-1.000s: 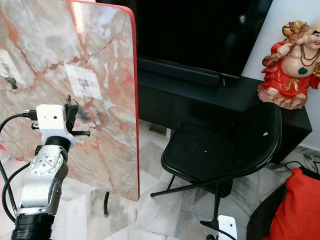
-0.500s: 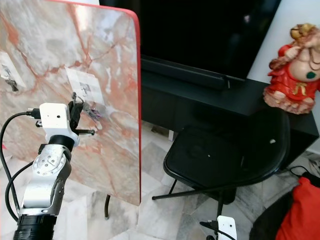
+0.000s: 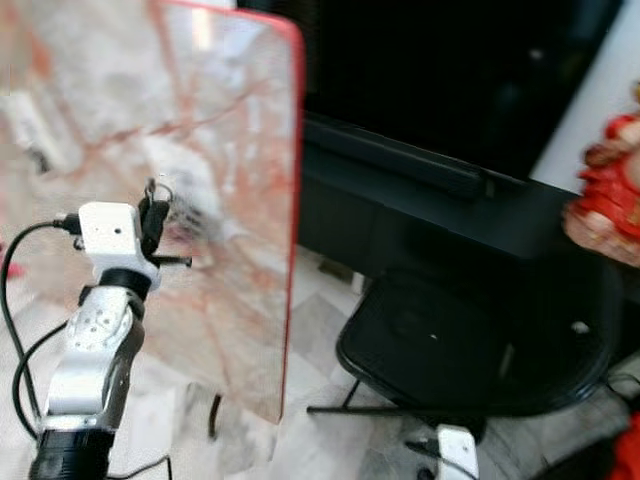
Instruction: Hang keys on a hook
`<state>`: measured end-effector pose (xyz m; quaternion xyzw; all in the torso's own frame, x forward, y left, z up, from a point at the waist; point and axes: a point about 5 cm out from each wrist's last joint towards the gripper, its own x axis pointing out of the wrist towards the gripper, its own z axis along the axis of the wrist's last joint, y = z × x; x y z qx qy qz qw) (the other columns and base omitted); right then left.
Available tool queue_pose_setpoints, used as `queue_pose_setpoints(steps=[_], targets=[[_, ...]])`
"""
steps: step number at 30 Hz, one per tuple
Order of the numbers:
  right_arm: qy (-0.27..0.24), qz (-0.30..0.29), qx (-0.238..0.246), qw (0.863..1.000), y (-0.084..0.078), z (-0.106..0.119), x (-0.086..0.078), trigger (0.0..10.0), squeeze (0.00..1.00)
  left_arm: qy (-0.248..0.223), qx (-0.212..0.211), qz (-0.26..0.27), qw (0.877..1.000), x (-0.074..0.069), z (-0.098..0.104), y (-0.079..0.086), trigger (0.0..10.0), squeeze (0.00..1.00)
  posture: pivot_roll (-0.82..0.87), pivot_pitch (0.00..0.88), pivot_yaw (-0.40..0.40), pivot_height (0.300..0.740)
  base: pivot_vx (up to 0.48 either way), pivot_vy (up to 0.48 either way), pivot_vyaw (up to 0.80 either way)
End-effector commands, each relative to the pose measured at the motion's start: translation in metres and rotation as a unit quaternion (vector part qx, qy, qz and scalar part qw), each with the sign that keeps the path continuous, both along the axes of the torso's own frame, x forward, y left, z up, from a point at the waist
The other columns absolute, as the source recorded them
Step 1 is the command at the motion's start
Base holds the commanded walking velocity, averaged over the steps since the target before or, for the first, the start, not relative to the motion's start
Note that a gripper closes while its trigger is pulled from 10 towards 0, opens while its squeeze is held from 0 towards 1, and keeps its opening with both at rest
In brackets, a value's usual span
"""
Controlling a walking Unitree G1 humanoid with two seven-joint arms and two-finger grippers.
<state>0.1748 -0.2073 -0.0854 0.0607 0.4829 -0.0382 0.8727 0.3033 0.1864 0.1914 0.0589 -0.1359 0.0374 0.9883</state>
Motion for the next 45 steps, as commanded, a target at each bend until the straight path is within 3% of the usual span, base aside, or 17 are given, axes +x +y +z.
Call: queue_pose_setpoints(steps=[1,25,34,36,45], targets=[[0.018,-0.01,-0.007,1.0,-0.008,-0.004,-0.012,10.0,0.0,-0.013,-0.004,-0.011,1.0,0.0,0.005,-0.005,10.0,0.0,0.08,0.0,-0.087,0.74,0.0,0.0,0.0],[0.017,-0.01,-0.007,1.0,-0.007,-0.004,-0.011,10.0,0.0,-0.003,0.002,-0.032,0.999,0.005,0.005,-0.011,10.0,0.0,0.08,0.0,-0.084,0.74,0.0,0.0,0.0],[0.017,-0.008,-0.008,1.0,-0.007,-0.003,-0.011,10.0,0.0,0.013,0.01,-0.047,0.999,0.016,0.004,-0.015,10.0,0.0,0.08,0.0,-0.086,0.74,0.0,0.0,0.0],[0.017,-0.009,-0.009,1.0,-0.008,-0.003,-0.01,10.0,0.0,0.033,0.027,-0.047,0.998,0.022,0.0,-0.016,10.0,0.0,0.08,0.0,-0.086,0.74,0.0,0.0,0.0],[0.018,-0.01,-0.01,1.0,-0.008,-0.003,-0.011,10.0,0.0,0.023,0.018,-0.046,0.998,0.028,0.007,-0.015,10.0,0.0,0.07,0.0,-0.087,0.74,0.0,0.0,0.0]])
